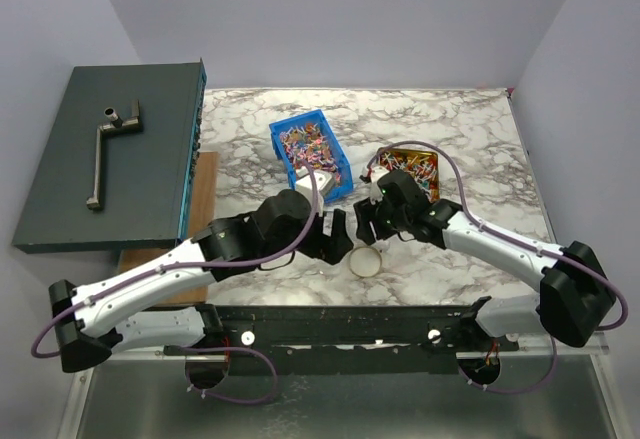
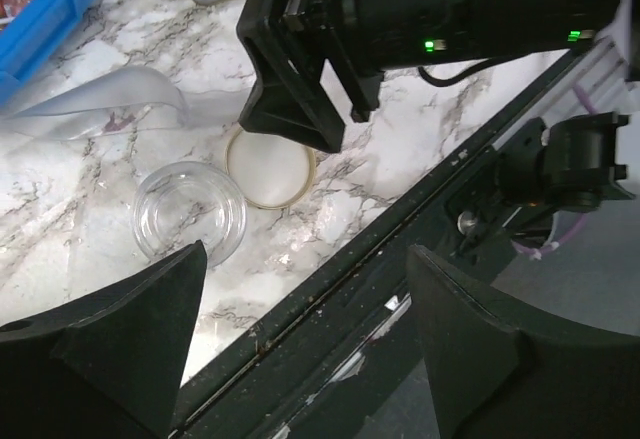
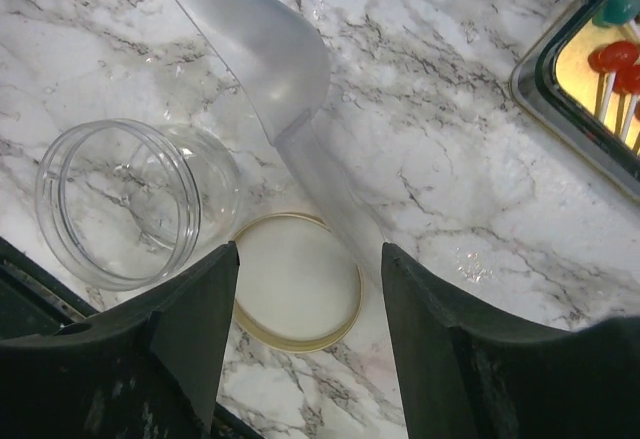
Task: Pack the candies
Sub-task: Pick up the spatula from the center of the board.
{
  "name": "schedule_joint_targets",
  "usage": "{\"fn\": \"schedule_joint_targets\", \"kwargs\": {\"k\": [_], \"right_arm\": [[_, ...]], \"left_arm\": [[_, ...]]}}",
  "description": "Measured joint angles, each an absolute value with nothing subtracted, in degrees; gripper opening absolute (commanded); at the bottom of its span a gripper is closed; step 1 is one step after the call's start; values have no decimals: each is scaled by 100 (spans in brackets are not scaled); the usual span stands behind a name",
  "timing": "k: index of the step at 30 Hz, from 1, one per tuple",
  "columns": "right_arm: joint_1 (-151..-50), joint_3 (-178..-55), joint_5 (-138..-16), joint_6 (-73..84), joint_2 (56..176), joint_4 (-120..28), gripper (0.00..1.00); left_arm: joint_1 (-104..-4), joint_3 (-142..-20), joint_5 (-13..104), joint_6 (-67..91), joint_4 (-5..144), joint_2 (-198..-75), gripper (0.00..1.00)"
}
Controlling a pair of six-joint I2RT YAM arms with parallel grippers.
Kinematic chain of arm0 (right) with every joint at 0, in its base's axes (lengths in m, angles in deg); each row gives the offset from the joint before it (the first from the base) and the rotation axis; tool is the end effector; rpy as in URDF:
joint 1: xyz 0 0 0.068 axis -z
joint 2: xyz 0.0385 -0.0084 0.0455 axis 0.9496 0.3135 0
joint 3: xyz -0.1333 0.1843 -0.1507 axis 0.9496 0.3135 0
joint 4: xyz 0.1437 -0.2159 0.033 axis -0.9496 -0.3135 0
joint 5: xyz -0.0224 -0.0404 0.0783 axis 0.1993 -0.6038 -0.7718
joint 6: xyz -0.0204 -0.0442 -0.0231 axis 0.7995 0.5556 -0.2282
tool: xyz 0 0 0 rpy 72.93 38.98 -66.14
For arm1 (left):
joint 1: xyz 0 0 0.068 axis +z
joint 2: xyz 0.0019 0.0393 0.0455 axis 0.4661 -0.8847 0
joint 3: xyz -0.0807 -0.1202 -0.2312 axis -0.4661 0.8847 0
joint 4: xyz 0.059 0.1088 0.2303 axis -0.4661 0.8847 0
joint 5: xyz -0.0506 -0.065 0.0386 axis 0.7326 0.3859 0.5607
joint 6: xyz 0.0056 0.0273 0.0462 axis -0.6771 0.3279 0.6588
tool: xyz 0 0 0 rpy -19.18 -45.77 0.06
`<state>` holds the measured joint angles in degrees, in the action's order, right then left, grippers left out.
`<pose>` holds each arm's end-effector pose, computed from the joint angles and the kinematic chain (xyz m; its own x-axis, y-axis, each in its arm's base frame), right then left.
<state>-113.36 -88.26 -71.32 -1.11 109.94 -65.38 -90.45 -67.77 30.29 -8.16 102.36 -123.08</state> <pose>0.2015 0.1810 0.2262 -0.6944 -0.3096 -0.6496 -0.5391 0.8218 0.1846 0.1117 -0.2067 0.3324 -0.6601 0.1243 -0.7408 0.5712 0.7236 -0.3876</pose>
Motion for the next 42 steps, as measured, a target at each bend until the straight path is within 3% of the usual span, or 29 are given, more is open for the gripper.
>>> {"fn": "schedule_joint_targets", "kwargs": {"k": [8,23,42], "right_arm": [[-11336,-9067,-7141,621,11532,-6380,66],[-11336,-9373,-7331,1428,12487,-6160,64],[-11336,-9534,-7473,1487,12970,-6166,39]], "left_arm": [[-9043,-6637,2986,-643,10450,-11302,99],[-9043,-6574,2927,-134,10898,-10205,99],[-9041,-6093,2573,508,10953,-9860,99]]}}
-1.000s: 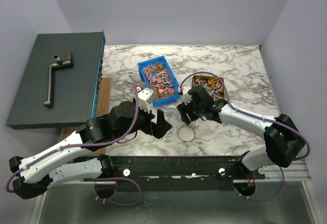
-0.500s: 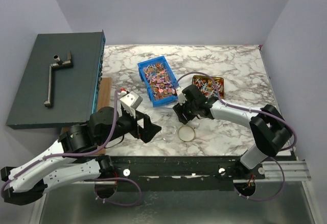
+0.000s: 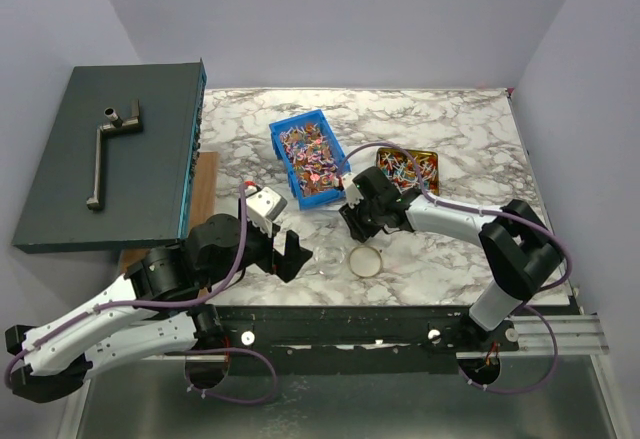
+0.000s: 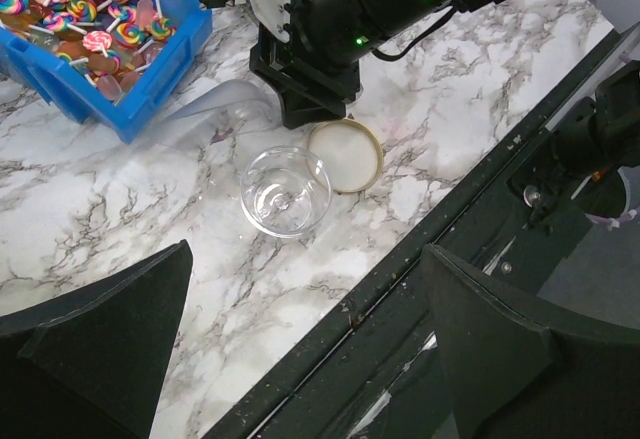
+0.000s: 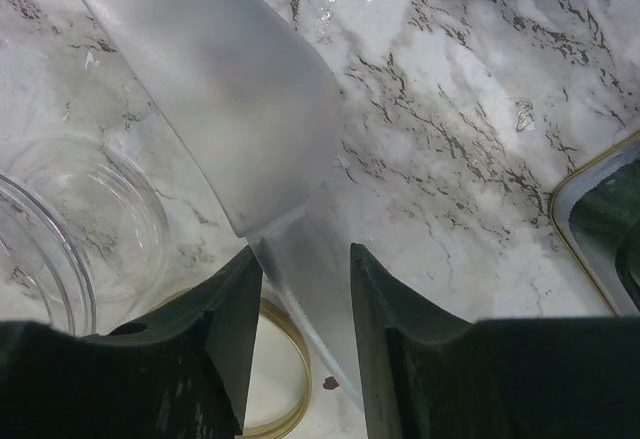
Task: Pack the candies
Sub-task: Pick up the spatula from the center of the board.
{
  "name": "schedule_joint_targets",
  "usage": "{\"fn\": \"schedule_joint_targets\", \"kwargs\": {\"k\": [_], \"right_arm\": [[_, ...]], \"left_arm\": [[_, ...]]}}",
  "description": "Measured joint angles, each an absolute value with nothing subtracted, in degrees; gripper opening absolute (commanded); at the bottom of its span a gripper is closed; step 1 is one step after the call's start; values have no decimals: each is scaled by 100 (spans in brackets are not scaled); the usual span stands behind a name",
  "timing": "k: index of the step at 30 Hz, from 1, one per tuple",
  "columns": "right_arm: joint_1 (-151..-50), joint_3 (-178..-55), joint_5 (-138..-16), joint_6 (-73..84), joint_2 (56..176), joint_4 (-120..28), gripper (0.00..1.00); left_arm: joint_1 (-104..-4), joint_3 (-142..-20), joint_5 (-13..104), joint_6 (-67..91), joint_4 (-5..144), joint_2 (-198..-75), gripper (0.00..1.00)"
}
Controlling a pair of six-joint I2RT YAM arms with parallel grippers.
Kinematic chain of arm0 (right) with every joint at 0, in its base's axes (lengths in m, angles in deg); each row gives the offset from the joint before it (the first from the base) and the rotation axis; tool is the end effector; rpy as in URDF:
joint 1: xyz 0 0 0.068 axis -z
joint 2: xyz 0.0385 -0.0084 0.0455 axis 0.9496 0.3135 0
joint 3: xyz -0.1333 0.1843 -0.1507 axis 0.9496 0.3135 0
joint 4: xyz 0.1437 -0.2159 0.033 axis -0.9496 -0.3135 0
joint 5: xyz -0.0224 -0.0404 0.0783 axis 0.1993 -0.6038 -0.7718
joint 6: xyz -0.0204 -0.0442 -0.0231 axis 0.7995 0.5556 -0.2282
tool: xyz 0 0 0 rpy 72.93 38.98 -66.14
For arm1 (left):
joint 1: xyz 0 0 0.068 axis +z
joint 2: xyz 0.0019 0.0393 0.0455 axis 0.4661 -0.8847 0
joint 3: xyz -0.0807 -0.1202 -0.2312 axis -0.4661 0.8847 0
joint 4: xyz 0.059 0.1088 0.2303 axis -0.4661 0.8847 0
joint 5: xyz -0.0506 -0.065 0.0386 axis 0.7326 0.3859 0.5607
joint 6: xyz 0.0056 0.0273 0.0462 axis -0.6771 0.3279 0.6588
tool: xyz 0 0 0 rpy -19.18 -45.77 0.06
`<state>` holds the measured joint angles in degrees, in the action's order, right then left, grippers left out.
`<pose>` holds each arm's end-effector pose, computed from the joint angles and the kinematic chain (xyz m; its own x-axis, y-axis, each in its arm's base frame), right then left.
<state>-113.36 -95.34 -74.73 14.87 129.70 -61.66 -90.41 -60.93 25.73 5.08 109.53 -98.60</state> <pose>0.2428 0.2205 0.1714 -0.5900 -0.5866 -0.5547 -0.7307 0.6803 0.0578 0.0674 -0.1147 0.3507 -0.4261 0.1295 -0.8954 0.6840 0.6939 -0.2251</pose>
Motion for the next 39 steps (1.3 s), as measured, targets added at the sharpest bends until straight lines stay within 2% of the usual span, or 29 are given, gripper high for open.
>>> {"fn": "schedule_joint_targets", "kwargs": {"k": [3,14,17,21,39], "right_arm": [[-11336,-9534,-7508,1504,13016,-6164,32],[-11340,-9534,-7628,1590,13009,-6216,18],[-11342,-9534,-7641,1616,12944,-6260,8],[-11342,-9530,-7635,1657,12721,-6356,3],[-11380,-9508,-7762,1493,11062,-6739,1]], "left_arm": [[-9037,-6064,2553,526,10951,-9871,99],[-8971,-5994,2498,530,10942,-9825,99],[-8960,-5994,2494,528,10940,-9812,99],[-8934,-5981,2468,528,10940,-9794,99],[-8927,-5964,2374,480,10929,-9801,99]]}}
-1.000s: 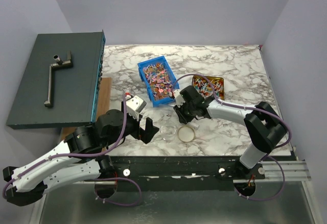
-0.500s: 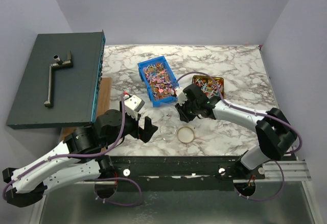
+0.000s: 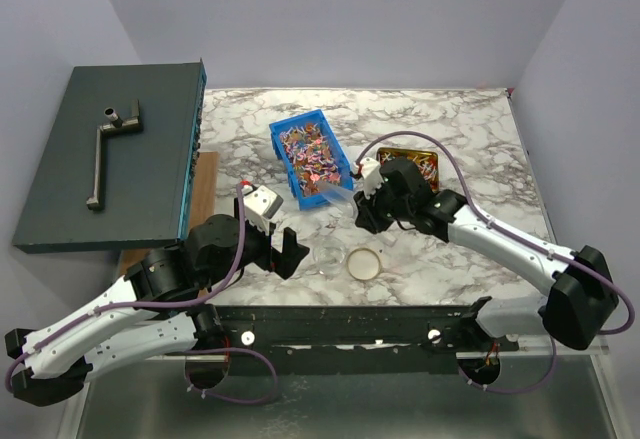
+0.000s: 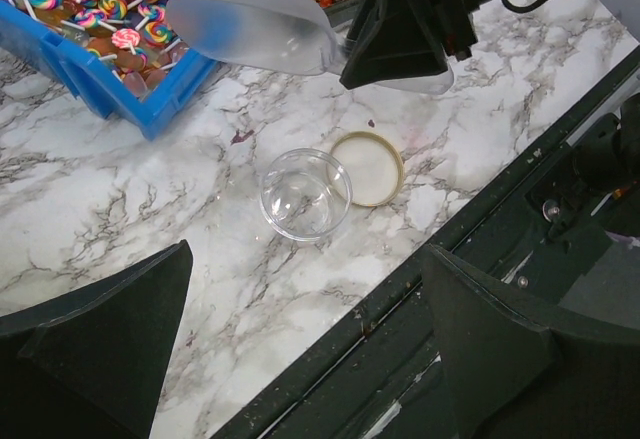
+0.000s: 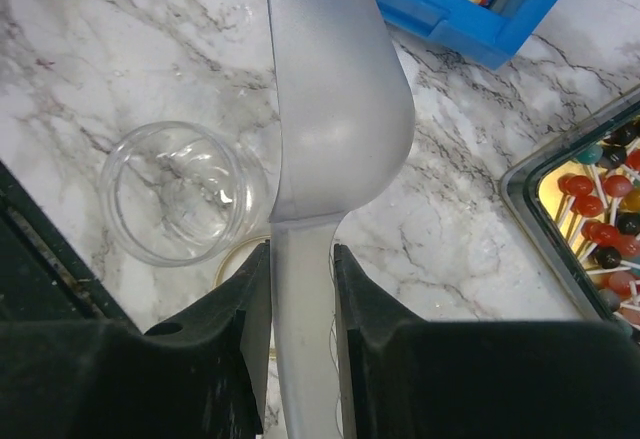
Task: Pack the candies
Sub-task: Pick up the spatula from the center of the board, then adjust the spatula.
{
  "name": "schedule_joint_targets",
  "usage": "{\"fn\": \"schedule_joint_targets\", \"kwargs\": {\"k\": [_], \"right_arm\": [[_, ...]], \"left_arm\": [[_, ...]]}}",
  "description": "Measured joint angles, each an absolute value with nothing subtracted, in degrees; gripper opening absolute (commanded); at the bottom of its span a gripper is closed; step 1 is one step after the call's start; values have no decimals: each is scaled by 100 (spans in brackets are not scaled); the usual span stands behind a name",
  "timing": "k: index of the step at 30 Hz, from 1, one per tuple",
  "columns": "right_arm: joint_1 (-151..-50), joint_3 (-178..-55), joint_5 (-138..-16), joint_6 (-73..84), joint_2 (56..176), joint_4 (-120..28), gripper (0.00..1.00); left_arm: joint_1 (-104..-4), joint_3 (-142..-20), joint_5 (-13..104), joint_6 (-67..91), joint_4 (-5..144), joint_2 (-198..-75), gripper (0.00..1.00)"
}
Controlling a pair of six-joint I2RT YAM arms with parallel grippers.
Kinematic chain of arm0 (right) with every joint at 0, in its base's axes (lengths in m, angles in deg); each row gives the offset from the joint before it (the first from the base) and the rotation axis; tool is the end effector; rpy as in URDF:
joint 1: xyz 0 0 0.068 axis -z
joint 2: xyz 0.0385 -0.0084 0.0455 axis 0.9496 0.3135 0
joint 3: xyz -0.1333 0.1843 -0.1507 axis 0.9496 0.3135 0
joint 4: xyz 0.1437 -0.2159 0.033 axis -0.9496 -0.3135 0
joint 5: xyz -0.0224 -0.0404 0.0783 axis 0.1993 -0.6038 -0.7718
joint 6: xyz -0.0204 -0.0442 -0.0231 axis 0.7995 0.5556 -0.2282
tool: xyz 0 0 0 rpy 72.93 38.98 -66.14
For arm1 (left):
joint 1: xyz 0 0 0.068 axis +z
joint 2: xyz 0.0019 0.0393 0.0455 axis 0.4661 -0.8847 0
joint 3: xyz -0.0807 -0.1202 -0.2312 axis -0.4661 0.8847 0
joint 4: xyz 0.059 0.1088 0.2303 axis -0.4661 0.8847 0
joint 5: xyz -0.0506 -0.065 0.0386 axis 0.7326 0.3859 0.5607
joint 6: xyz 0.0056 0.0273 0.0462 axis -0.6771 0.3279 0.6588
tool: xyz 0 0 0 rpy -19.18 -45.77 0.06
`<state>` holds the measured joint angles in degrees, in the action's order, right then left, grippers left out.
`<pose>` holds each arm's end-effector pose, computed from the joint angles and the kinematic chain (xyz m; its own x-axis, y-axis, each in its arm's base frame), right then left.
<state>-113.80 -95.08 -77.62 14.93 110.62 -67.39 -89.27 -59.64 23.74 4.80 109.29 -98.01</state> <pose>0.2076 0.1945 0.2592 -0.4744 -0.4918 -0.7301 -0.7670 0.6380 0.0686 0.0703 -0.1121 0.3451 -0.4282 0.1160 -0.8962 0.6468 0.7319 -0.2143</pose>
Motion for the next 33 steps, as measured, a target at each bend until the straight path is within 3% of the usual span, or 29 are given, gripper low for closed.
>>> {"fn": "schedule_joint_targets", "kwargs": {"k": [33], "right_arm": [[-11484,-9443,-11965,624,9917,-7235,1]], "left_arm": [[-8923,-5719,2286,554,10610,-9049,97]]}}
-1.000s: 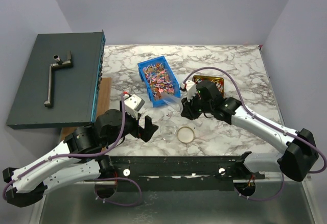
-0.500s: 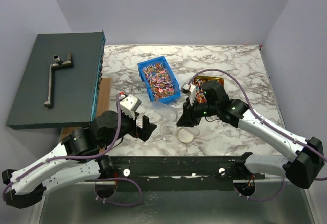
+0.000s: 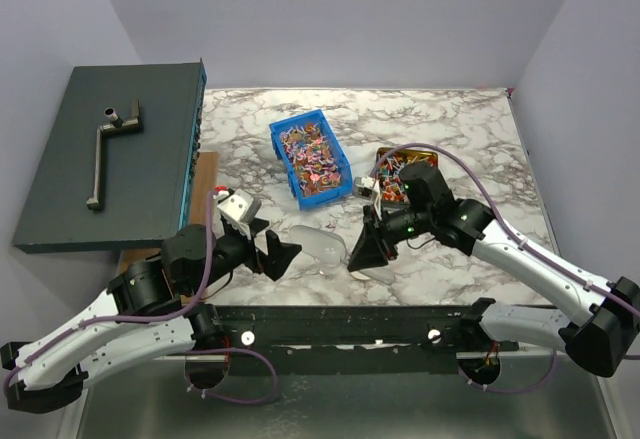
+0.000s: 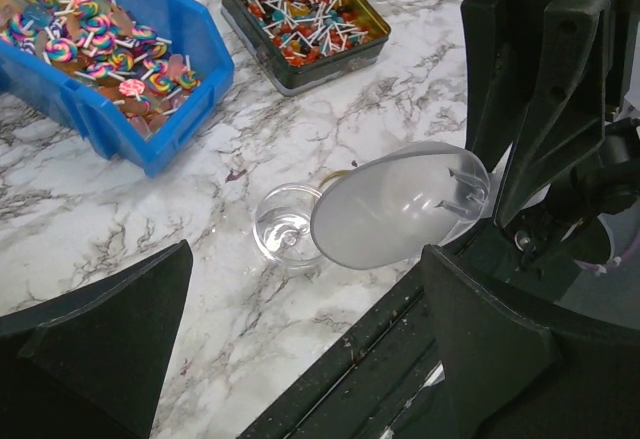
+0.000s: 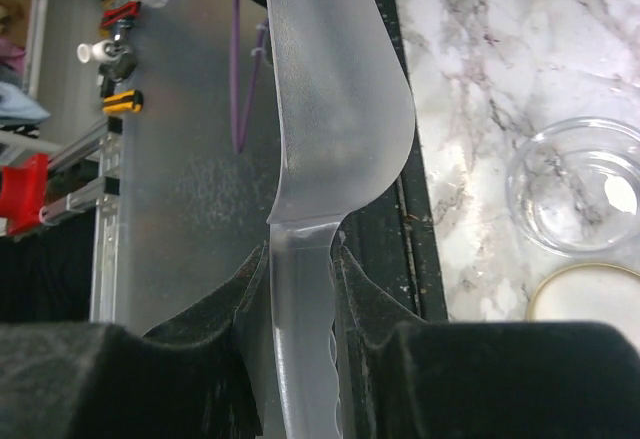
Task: Pack the candies
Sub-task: Adjust the spatula.
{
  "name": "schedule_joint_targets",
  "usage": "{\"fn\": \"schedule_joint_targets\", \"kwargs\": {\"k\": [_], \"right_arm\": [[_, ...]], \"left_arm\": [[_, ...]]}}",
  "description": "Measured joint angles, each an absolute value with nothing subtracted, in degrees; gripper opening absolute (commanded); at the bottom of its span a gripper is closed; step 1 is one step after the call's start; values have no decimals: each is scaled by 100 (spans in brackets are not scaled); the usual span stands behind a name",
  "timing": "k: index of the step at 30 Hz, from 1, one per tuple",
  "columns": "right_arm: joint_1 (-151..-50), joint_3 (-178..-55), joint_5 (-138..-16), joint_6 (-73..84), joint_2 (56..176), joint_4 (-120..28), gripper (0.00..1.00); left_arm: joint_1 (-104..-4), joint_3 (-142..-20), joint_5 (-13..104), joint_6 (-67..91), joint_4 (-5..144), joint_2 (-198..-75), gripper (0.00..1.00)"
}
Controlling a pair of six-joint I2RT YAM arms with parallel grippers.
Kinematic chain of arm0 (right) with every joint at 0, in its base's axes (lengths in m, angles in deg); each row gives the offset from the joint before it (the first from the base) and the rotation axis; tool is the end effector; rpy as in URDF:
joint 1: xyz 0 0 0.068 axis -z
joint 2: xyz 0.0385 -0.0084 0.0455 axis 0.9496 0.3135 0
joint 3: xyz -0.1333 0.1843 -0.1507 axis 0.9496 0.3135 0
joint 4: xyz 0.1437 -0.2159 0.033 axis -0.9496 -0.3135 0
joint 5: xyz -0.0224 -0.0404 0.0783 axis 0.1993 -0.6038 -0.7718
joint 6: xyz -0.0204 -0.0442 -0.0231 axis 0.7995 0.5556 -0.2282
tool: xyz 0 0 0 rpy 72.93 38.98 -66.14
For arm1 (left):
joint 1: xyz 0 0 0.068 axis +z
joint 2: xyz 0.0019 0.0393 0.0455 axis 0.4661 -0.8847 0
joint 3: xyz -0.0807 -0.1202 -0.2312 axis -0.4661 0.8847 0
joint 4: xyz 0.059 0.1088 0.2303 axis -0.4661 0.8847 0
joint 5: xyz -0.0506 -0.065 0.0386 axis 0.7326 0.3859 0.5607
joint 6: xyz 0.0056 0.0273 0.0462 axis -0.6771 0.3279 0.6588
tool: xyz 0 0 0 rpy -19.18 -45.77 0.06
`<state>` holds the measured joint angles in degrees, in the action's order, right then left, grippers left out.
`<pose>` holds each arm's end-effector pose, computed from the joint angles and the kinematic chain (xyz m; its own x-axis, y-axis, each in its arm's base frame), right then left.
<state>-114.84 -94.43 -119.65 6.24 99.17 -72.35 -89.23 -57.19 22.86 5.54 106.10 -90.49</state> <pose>0.1522 0.1802 0.3049 -0.5344 -0.4102 -0.7390 -0.8295 0.0868 0.5517 0.0589 -0.0898 0.3502 -0.3534 0.0055 -0.9355 0.6577 0.7125 -0.2443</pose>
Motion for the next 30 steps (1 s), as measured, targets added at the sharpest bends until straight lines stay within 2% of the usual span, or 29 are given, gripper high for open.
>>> {"fn": "schedule_joint_targets", "kwargs": {"k": [7,11,19,30], "right_arm": [[-11758,-9473,-12349,626,9934,-7237,1],[-11889,-9559,-12467,626,9963,-7230,1],[-11981,-9777,-12568,628,9982,-7235,1],[-12204,-9913,-12563,733,10083,-7250,1]], "left_arm": [[-8923,-5666,2785,659,10437,-8872,88],[-8903,-5614,3115,718,10315,-8706,77],[-8897,-5605,3803,779,10242,-8688,65],[-8897,-5605,4247,845,10186,-8774,42]]}}
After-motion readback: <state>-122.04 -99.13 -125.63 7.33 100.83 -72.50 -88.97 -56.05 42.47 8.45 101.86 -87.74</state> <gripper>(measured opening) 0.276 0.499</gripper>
